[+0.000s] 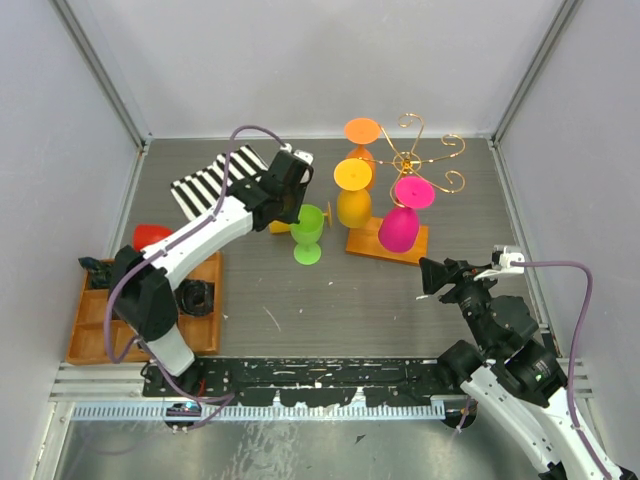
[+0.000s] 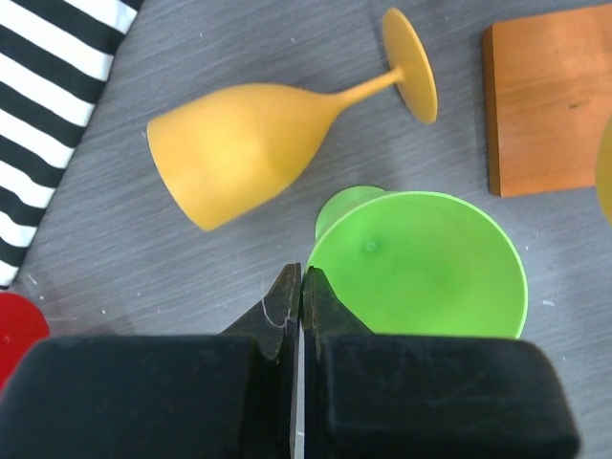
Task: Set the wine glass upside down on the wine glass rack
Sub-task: Pick up the wine glass at the center of the board.
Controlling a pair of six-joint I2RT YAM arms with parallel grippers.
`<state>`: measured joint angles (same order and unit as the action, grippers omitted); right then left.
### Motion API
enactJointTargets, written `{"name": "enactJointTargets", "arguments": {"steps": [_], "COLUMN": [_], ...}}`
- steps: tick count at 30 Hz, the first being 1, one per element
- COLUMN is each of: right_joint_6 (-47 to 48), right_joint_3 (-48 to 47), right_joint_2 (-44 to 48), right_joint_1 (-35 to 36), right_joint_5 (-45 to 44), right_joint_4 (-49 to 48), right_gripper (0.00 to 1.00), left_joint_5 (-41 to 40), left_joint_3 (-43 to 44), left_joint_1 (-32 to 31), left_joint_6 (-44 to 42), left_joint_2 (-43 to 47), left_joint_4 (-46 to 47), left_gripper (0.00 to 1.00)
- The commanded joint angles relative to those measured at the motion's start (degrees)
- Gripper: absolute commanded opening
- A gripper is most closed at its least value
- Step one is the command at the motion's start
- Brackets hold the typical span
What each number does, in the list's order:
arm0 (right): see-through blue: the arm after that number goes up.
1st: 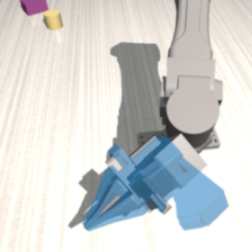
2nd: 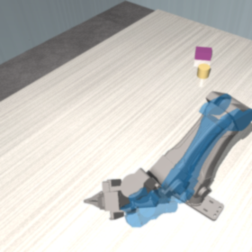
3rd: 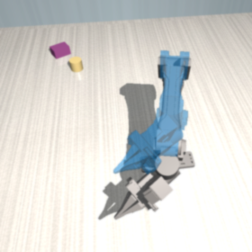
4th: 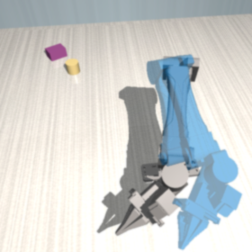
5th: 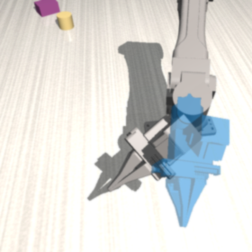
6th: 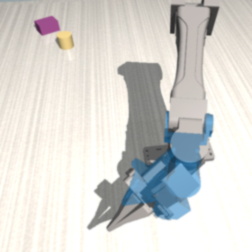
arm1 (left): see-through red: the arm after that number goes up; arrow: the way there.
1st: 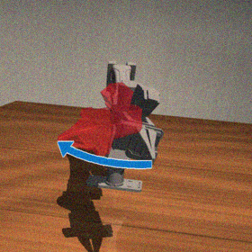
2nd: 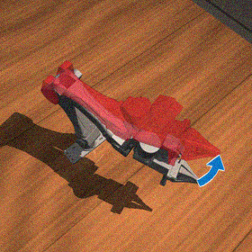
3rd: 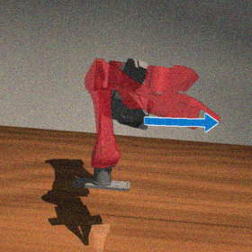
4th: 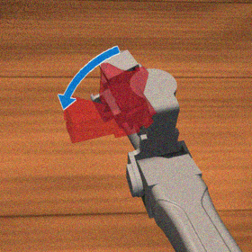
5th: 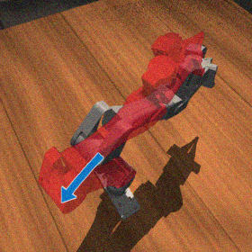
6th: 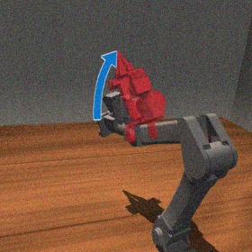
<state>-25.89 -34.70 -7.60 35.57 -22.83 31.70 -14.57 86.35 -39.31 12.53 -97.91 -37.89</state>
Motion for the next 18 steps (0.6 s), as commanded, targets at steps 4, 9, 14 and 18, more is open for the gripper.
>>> {"name": "enactJointTargets", "arguments": {"steps": [4, 9, 14, 18], "right_joint_6": [-0.4, -2.6, -4.2, -4.8], "right_joint_3": [-1.5, -3.6, -6.9, -7.2], "right_joint_2": [0.5, 1.4, 0.5, 1.9], "right_joint_1": [0.4, 0.4, 0.4, 0.4], "right_joint_5": [-1.4, -1.8, -0.9, 1.7], "right_joint_4": [-2.2, -0.8, 2.8, 2.9], "right_gripper": [0.7, 0.7, 0.74, 0.78], "left_joint_5": [2.5, 4.5, 9.3, 11.3], "left_joint_3": [-6.8, -13.0, -19.2, -22.9], "left_joint_1": [-0.6, -0.6, -0.7, -1.3], "left_joint_6": [1.9, 2.0, 2.3, 4.2], "left_joint_2": [9.5, 18.8, 29.5, 37.5], "left_joint_4": [-0.4, 1.6, 4.9, 6.7], "left_gripper": [0.0, 0.0, 0.0, 0.0]}}
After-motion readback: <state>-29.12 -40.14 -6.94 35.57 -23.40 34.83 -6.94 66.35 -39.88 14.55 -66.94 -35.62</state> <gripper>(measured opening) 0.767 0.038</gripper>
